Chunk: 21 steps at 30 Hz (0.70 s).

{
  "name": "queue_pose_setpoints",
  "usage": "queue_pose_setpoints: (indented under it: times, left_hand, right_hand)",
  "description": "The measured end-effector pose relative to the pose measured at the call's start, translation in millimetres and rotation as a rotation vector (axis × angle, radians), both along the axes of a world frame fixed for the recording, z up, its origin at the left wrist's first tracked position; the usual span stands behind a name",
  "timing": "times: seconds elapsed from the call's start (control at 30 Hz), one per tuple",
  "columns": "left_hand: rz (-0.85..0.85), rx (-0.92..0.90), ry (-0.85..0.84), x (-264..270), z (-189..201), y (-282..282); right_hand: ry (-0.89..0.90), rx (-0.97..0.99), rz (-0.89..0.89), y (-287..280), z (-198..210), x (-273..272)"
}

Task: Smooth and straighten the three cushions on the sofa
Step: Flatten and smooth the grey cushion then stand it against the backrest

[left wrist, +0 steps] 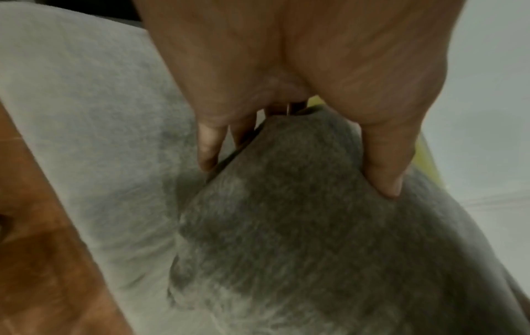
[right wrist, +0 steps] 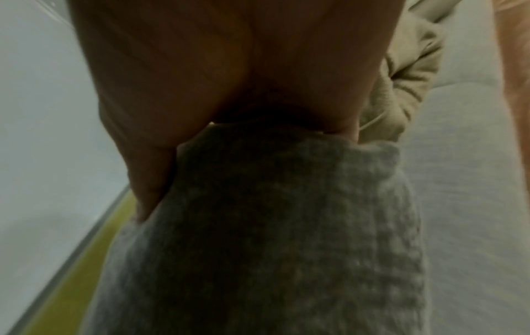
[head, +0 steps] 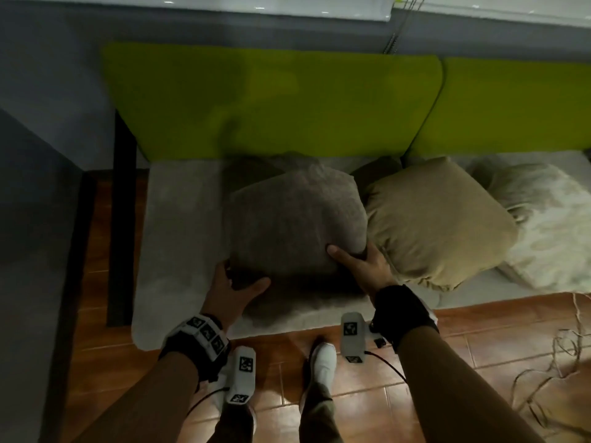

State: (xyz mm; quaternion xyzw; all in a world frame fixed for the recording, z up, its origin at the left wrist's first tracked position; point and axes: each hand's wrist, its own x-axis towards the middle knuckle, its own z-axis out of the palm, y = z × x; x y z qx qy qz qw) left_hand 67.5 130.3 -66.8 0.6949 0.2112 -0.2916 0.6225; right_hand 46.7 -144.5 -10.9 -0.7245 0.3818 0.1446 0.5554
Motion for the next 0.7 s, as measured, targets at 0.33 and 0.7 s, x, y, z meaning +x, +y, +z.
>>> queue_pose_setpoints:
  times: [0.33, 0.7]
  left_hand:
    - [0.246, 0.102, 0.036, -13.6, -27.7, 17.3]
    - [-0.486, 0.397, 0.073, -26.6, -59.4, 18.6]
  right_hand:
    - [0.103, 0.208, -0.138, -42.7, -49.1, -45.7]
    - [0.108, 0.258, -0.029, -43.9, -60.3, -64.6]
